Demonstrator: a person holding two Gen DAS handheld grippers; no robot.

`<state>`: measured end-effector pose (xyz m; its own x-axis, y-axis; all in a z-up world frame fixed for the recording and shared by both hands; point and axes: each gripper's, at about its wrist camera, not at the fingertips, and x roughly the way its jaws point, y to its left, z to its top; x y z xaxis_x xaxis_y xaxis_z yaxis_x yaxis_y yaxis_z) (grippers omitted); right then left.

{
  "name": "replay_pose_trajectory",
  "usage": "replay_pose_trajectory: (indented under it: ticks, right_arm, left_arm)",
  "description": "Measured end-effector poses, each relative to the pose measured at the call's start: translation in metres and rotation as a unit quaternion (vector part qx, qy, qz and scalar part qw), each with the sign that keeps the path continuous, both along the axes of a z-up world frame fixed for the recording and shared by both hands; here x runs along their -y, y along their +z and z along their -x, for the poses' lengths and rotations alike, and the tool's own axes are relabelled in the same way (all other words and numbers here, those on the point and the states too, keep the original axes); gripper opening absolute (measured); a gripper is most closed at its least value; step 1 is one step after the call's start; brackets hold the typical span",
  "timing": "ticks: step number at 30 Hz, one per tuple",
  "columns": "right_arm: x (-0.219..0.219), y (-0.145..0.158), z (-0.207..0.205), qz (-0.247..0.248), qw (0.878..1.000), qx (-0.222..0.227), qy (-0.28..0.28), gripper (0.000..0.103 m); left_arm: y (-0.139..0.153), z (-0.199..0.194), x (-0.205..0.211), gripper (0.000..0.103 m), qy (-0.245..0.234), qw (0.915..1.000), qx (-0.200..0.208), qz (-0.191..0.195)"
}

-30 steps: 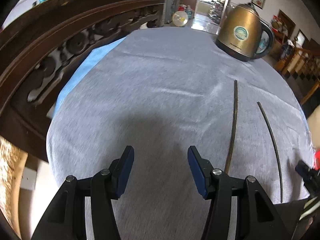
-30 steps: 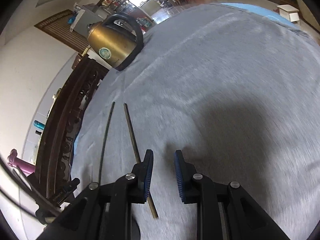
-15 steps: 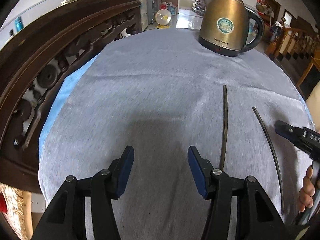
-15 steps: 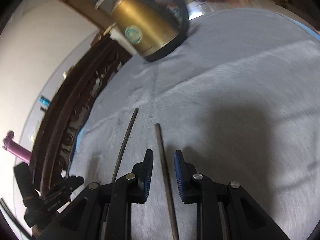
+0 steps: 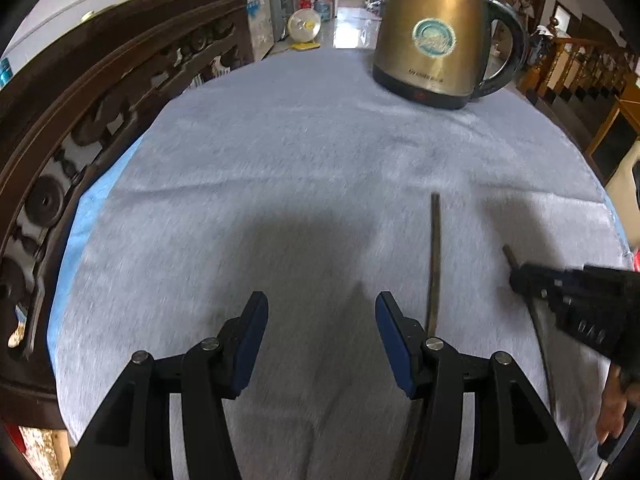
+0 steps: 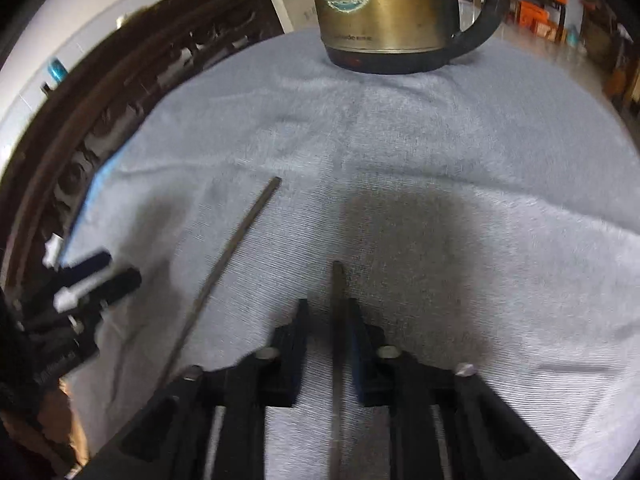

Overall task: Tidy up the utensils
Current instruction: 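Grasp a dark chopstick with the right tool while the left tool grasps another, then lift the chopsticks and lower them into the grey cup with both tools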

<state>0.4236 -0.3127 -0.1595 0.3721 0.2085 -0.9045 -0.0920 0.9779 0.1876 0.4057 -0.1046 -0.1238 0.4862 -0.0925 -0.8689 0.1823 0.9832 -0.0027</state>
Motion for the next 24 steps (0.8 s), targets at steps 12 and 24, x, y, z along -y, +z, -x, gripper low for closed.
replay_pose_trajectory:
  ticks: [12,24]
  right_arm:
    - [0.045,-0.008,0.027,-0.098,0.994,-0.026,-0.04,0.008]
    - [0.047,-0.01,0.036,-0.11,0.992,-0.02,-0.05,0.009]
  left_arm:
    - [-0.01,-0.043,0.057,0.057,-0.095,0.9948,-0.016,0.032]
    - [-0.026,-0.053,0.08,0.008,-0.122,0.992,-0.025,0.015]
